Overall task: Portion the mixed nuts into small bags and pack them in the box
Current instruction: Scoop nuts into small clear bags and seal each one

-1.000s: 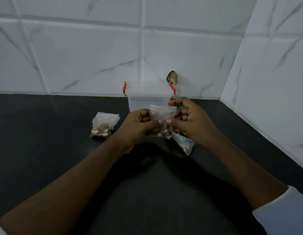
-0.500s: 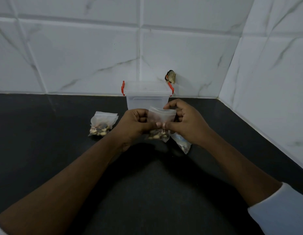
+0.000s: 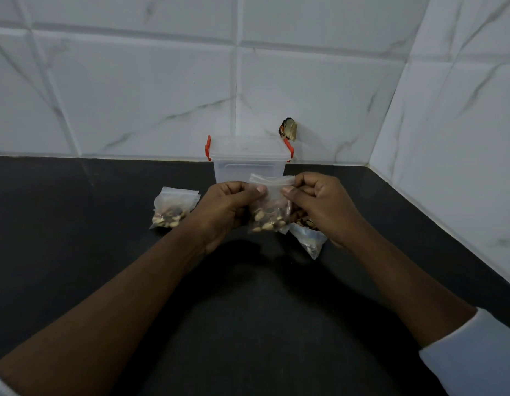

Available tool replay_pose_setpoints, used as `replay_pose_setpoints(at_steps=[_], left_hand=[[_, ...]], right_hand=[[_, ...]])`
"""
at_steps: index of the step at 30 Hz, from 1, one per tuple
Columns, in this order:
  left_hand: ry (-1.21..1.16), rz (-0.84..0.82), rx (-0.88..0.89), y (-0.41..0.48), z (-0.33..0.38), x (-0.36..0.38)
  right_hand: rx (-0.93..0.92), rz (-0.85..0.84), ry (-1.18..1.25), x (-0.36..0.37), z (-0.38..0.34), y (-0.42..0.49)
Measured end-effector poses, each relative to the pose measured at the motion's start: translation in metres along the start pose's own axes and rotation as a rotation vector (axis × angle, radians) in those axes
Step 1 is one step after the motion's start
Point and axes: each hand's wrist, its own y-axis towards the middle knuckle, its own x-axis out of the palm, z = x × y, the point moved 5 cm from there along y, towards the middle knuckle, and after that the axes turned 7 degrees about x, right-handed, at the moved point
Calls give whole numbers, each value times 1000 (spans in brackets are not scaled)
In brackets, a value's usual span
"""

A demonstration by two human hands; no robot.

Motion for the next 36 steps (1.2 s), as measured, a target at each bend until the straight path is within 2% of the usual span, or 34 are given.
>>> replay_pose_setpoints(at_steps=[7,23,32,36], left_hand=[[139,-20,59,-3,0,2],[84,-39,32,5,6,-12],[122,-63,74,-1,10,-2],[151,-12,114,2,9,-5]], right_hand=[[-101,-53,-108,9,2,0],[-1,-45,49,4,2,0],[-42,-35,-29,3,-2,-1],[-17,-30,-15,0,-1,-1]])
